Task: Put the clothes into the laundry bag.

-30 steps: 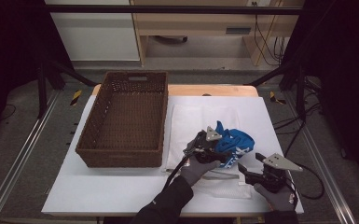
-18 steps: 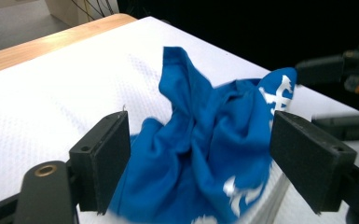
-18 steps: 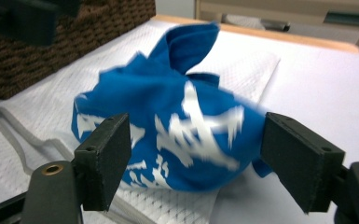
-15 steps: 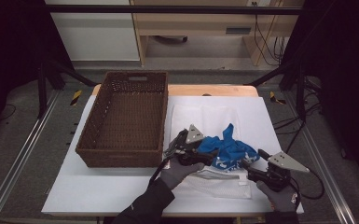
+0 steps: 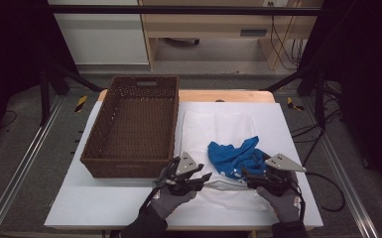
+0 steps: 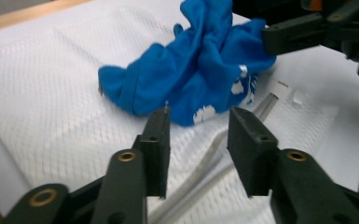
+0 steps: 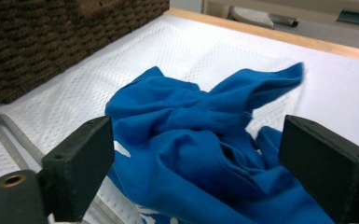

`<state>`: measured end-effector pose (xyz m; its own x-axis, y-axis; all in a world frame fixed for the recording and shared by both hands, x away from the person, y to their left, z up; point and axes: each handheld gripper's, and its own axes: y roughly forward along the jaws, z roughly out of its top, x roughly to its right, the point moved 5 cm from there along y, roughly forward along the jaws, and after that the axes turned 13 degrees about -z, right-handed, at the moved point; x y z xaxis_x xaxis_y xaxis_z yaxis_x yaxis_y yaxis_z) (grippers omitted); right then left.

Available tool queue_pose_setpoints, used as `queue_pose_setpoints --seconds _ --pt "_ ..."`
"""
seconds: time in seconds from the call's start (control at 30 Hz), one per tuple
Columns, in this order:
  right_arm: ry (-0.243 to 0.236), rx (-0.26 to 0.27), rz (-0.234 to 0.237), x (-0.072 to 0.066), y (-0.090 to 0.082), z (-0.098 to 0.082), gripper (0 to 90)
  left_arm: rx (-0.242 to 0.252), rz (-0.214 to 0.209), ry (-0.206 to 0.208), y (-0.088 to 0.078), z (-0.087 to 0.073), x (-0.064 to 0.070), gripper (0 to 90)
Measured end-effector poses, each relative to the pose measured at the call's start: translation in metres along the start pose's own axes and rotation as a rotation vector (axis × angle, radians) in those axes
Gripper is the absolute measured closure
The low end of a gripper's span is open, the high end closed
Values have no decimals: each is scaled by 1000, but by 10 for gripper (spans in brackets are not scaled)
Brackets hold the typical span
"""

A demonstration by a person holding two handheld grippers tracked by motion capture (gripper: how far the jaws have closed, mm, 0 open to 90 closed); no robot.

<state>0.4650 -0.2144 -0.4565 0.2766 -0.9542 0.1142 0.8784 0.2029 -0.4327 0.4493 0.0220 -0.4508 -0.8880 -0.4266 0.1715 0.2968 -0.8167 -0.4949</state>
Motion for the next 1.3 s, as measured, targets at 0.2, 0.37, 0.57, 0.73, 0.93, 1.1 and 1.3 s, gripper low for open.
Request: queue_pose_setpoints --seconds 0.2,0.37,0.57,0.73,0.93,1.1,1.3 --pt "-25 -15 4 -10 10 5 87 5 27 30 -5 -13 -3 649" --pt "-33 -25 7 -14 12 5 72 -48 26 33 -7 -24 2 646" --pt "-57 -69 7 -20 22 -2 53 -85 18 -1 -1 -40 7 784" --pt "-77 -105 8 -25 35 -7 42 -126 8 -16 6 -54 6 890" --pt "-104 -160 9 -31 53 -18 65 -167 11 -20 13 -67 5 900" --pt "-105 -188 -12 -30 62 -27 184 -164 23 -28 13 -71 1 900" --pt "-182 -187 -90 -28 63 -30 357 -159 33 -19 14 -72 2 900"
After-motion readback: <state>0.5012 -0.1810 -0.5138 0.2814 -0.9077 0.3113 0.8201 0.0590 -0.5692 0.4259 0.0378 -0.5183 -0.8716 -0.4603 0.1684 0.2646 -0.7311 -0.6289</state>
